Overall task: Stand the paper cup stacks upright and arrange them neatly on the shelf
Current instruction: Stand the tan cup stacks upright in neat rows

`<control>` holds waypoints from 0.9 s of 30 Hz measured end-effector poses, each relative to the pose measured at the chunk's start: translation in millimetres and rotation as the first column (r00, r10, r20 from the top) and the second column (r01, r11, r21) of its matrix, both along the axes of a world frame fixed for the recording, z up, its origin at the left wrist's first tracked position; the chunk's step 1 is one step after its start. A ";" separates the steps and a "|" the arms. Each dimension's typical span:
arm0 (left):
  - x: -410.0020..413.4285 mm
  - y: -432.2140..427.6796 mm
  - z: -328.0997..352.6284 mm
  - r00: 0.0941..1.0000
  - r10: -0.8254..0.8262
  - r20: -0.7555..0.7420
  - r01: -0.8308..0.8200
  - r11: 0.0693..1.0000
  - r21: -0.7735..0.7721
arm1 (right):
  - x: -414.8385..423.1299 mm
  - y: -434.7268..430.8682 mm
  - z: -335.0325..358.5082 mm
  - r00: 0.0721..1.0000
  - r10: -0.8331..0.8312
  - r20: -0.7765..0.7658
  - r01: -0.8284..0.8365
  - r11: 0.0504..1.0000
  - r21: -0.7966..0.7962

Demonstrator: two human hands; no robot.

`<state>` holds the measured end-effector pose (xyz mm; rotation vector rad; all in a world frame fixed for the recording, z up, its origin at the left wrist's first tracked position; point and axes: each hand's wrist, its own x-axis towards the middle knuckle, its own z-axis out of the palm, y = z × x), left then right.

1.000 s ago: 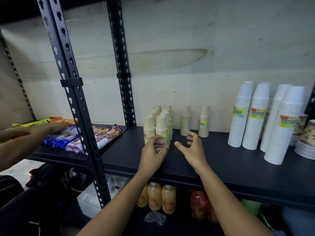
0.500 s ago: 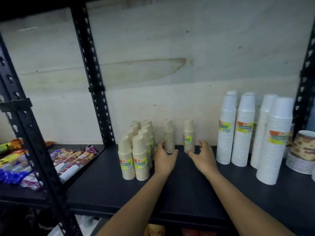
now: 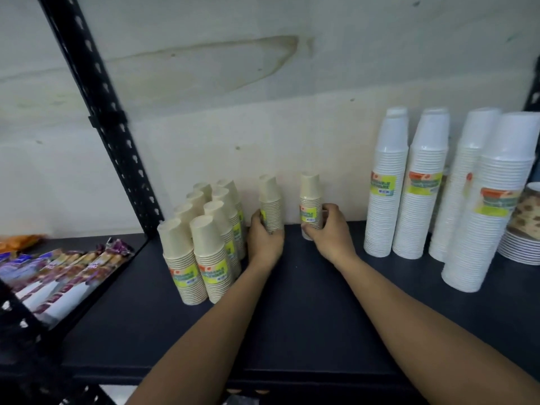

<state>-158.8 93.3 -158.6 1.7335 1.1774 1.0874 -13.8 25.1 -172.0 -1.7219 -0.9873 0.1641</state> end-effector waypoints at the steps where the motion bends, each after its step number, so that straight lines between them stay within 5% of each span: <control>1: 0.1 0.0 0.4 1.000 -0.004 0.003 0.004 1.000 -0.005 | -0.1 -1.1 0.1 1.000 0.000 -0.002 0.000 1.000 0.001; 14: -26.3 -54.9 6.5 0.984 -0.169 -0.064 0.174 0.982 0.077 | -26.1 -64.4 10.2 0.997 0.066 -0.027 -0.065 0.996 0.056; 27: -128.7 -140.0 1.8 0.987 -0.161 -0.023 0.163 0.975 0.151 | -111.7 -139.8 12.7 0.985 0.170 -0.002 -0.167 0.970 0.175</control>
